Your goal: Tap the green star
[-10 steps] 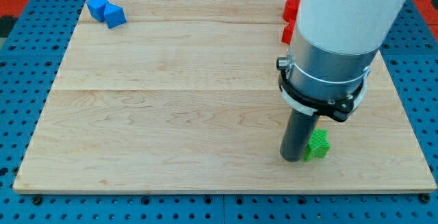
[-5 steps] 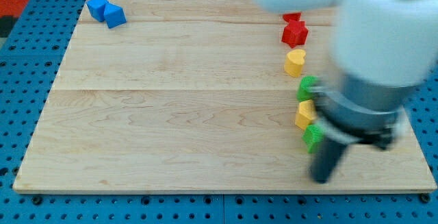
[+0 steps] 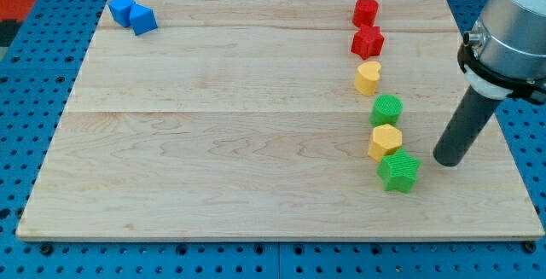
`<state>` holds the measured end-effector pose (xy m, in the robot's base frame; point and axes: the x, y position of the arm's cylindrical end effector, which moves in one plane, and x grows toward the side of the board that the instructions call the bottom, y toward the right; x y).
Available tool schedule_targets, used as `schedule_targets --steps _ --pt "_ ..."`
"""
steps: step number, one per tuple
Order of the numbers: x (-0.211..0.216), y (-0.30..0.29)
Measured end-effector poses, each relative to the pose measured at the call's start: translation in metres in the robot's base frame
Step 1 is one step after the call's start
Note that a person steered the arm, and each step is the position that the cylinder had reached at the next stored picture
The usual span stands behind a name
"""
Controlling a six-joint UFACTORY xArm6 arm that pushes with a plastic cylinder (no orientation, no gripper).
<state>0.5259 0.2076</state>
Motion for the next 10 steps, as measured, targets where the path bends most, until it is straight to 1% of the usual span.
schedule_targets --steps 1,2,3,6,8,10 --pt "0.017 0.000" --pt "0.019 0.002" --pt "-0.007 0.004" --pt "-0.011 -0.034" --pt "0.008 -0.040" --pt "0.013 -0.042"
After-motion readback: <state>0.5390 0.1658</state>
